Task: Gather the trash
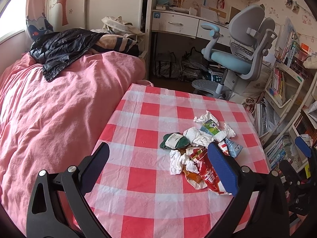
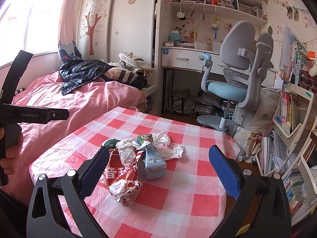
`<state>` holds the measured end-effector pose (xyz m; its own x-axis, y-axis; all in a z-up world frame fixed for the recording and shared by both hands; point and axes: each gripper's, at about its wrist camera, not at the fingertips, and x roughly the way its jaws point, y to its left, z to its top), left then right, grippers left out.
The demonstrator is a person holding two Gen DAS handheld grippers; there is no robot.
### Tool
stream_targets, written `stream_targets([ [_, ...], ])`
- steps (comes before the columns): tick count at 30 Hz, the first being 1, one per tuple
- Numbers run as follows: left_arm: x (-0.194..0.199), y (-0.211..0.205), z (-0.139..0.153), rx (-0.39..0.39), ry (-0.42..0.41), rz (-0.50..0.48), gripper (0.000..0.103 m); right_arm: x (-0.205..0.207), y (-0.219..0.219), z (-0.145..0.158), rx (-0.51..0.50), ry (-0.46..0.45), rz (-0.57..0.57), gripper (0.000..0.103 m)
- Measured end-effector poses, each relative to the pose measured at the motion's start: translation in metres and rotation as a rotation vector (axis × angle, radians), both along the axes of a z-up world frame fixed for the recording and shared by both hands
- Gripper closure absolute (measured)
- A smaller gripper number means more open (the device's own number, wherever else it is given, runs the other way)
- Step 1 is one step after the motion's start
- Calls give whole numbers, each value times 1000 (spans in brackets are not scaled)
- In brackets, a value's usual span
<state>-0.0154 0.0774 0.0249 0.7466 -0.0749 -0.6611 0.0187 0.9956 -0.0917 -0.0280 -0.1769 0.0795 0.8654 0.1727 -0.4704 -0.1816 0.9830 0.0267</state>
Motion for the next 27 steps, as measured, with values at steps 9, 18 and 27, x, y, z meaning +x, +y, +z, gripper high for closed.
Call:
stream_targets([
  [9,0,1,0,0,1,2,7,0,2,-2,-3,6,7,6],
  [18,0,3,0,-1,1,2,7,0,2,-1,-3,4,5,6],
  [27,0,12,-2,-2,4,17,7,0,3,-1,-4,5,5,6],
])
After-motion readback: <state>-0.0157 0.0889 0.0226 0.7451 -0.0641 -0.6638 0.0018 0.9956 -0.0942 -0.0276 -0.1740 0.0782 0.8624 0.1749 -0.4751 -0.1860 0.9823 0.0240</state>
